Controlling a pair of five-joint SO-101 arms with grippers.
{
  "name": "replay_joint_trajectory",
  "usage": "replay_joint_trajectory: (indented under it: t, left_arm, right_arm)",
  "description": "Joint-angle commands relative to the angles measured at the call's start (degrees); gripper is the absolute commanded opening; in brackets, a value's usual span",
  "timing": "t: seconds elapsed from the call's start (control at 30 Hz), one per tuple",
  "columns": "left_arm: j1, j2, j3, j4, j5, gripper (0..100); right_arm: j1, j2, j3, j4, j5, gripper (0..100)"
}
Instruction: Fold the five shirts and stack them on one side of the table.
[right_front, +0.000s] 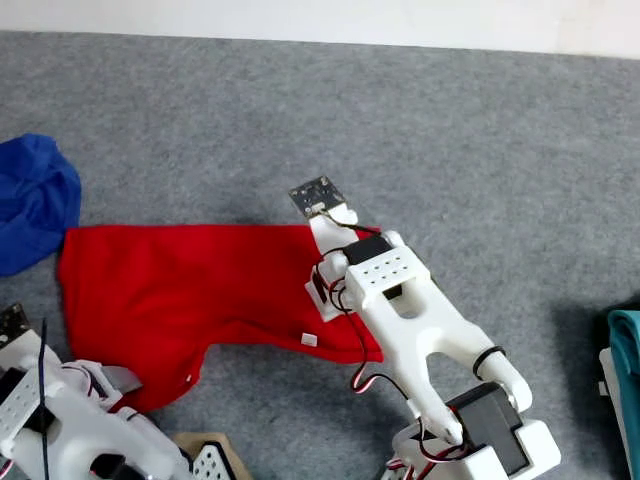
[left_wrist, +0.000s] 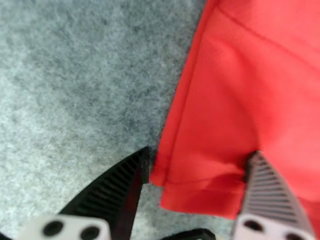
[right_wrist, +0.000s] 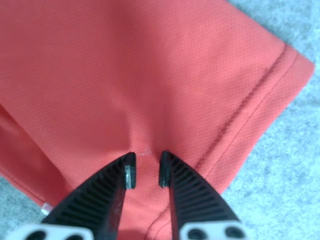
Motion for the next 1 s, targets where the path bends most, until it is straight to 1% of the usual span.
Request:
replay_joint_trajectory:
  t: [0.0, 0.07, 0.13, 0.23, 0.33, 0.43, 0.5, 0.57, 0.63, 0.7, 0.83, 0.97]
  left_arm:
    - [1.71, -0.04, 0.04, -2.55, 0.97, 10]
    - [3.56, -0.04, 0.04, -3.52, 0.97, 0]
    - [4.44, -0.04, 0.04, -3.34, 0.97, 3]
    - [5.23, -0.04, -0.22, -3.34, 1.05, 0]
    - [5.85, -0.04, -2.51, -3.16, 1.14, 1]
    - [5.93, -0.04, -7.08, 1.93, 1.14, 1]
    - [6.37, -0.04, -11.65, 7.21, 1.14, 1]
    - [8.22, -0.04, -16.4, 12.57, 1.23, 1]
    - [10.77, -0.04, -20.79, 16.97, 3.87, 1]
    - [14.37, -0.04, -24.13, 18.73, 8.18, 1]
    - [22.46, 0.22, -27.03, 18.11, 15.56, 1]
    - [29.05, 0.4, -26.86, 12.66, 22.86, 1]
  right_arm:
    - [-0.75, -0.48, -2.59, 0.22, 0.62, 9.8]
    - [-0.75, -0.4, -2.51, 0.22, 0.62, 9.8]
    - [-0.75, -0.4, -2.51, 0.22, 0.62, 9.8]
    - [-0.75, -0.4, -2.51, 0.22, 0.62, 9.8]
    - [-0.75, -0.4, -2.51, 0.22, 0.62, 9.8]
    - [-0.75, -0.4, -2.51, 0.22, 0.62, 9.8]
    - [-0.75, -0.4, -2.51, 0.22, 0.62, 9.8]
    - [-0.75, -0.4, -2.51, 0.22, 0.62, 9.8]
    - [-0.75, -0.4, -2.42, 0.22, 0.62, 9.8]
    - [-0.75, -0.4, -2.42, 0.22, 0.62, 9.8]
    - [-0.75, -0.4, -1.54, 0.31, 0.62, 9.8]
    - [-0.84, -0.4, -1.01, 0.22, 0.62, 9.8]
